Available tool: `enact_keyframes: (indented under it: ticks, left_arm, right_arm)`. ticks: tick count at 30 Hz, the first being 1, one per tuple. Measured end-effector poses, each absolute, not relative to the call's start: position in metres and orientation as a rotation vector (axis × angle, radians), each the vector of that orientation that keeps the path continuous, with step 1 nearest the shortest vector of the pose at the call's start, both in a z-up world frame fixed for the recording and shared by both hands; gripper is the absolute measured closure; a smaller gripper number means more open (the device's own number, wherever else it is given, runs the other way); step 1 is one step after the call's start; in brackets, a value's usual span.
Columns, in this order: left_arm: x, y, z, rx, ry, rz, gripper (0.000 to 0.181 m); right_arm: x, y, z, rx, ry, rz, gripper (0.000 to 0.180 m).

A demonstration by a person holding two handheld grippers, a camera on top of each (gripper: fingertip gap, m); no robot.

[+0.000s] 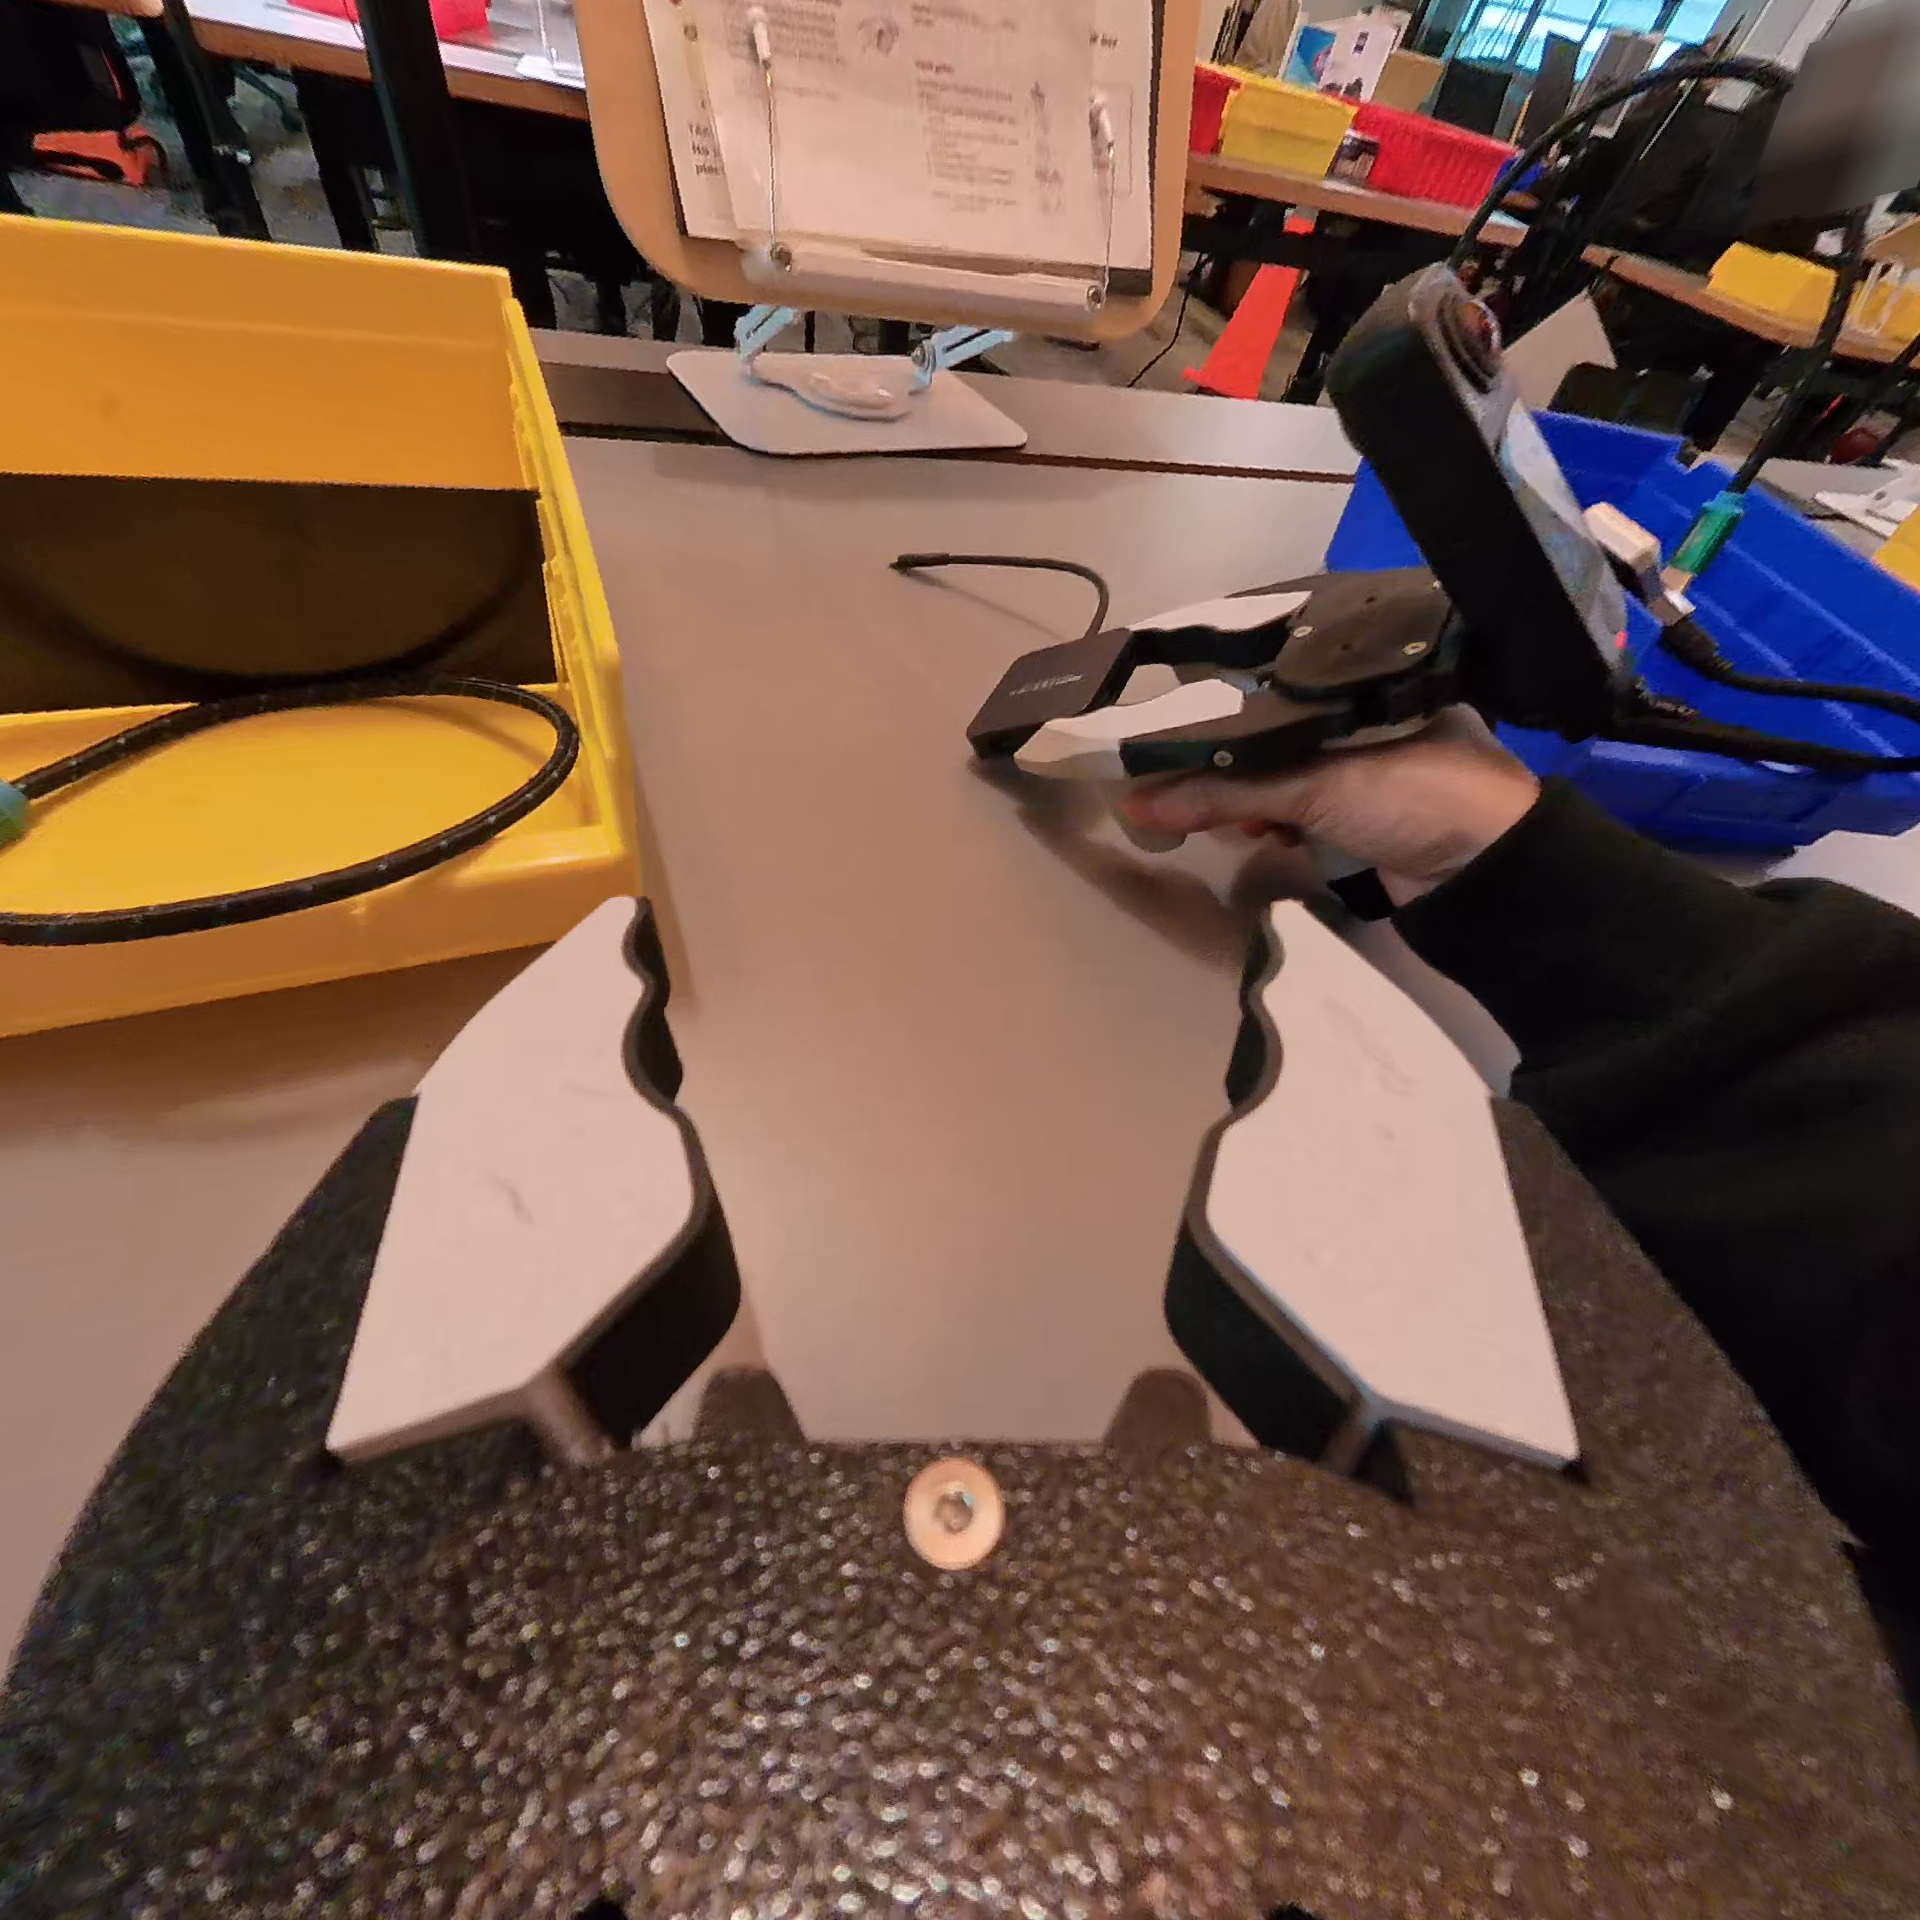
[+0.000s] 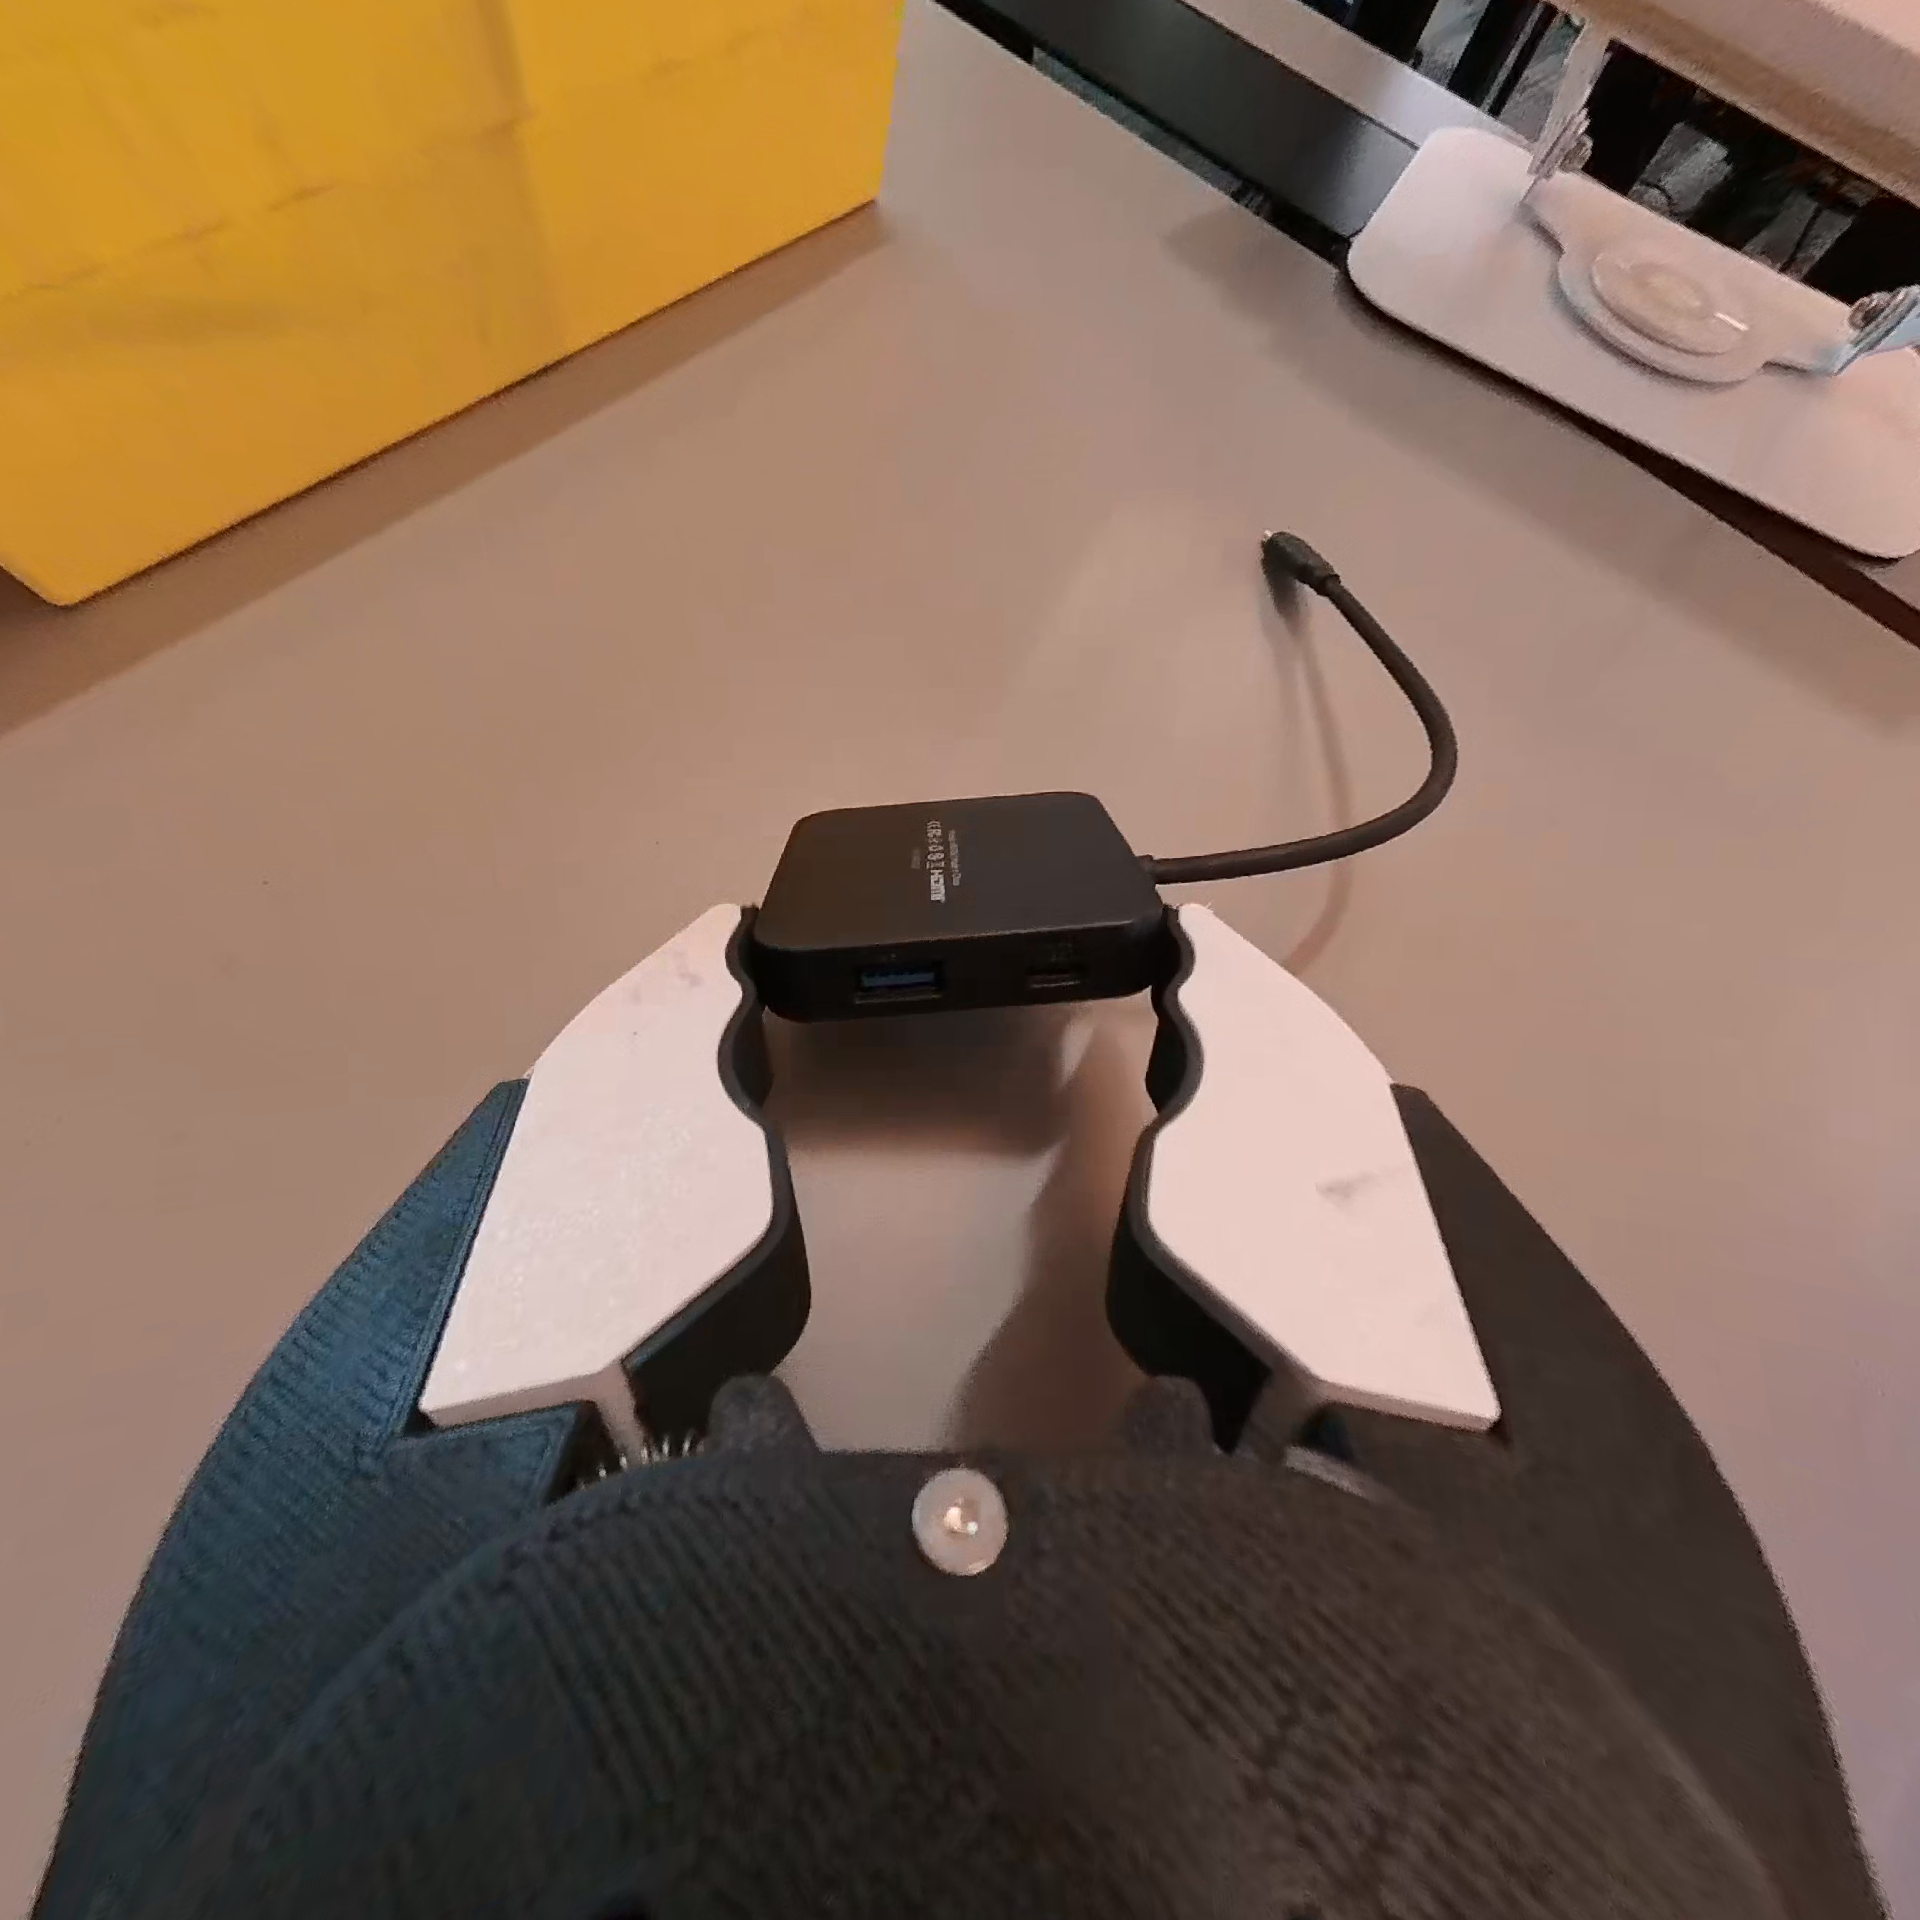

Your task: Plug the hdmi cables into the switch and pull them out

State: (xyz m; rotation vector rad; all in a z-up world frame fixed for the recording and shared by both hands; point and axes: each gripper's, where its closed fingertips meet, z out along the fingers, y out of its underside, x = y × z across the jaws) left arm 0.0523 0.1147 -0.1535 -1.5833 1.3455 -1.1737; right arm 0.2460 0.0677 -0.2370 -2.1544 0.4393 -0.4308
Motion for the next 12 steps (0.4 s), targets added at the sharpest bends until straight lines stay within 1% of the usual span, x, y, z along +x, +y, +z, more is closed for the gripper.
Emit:
enact_keyframes:
  ticks: [6, 12]
  left_arm:
    - [0.052, 0.113, -0.162, -1.598, 1.369, -1.159, 0.076]
    - [0.048, 0.12, -0.158, -1.6, 1.327, -1.2, 0.076]
  right_arm:
    - [0.247, 0.067, -0.242, -2.187, 0.458, -0.404, 0.108]
    - [0.248, 0.066, -0.249, -2.233, 0.468, -0.399, 0.108]
